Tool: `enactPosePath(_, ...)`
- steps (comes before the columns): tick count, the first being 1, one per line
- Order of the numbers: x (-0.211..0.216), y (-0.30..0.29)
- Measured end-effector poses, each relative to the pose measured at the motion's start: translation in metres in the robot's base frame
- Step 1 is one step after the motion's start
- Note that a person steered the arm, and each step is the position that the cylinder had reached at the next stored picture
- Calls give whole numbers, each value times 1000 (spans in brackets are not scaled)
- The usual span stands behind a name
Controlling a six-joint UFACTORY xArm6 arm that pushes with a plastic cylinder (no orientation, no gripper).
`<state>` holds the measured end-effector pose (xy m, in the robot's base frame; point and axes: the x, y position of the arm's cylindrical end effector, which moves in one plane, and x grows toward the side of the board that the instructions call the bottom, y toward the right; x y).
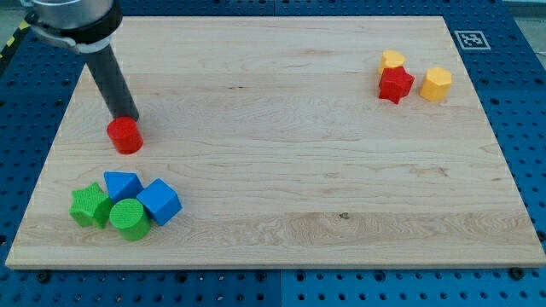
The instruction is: Place the red circle into the triangle
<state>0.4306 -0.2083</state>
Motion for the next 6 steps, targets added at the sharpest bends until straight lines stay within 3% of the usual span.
enactPosePath(3,64,0)
enactPosePath(4,25,9)
enactPosePath(5,-39,61)
enactPosePath(6,-55,139)
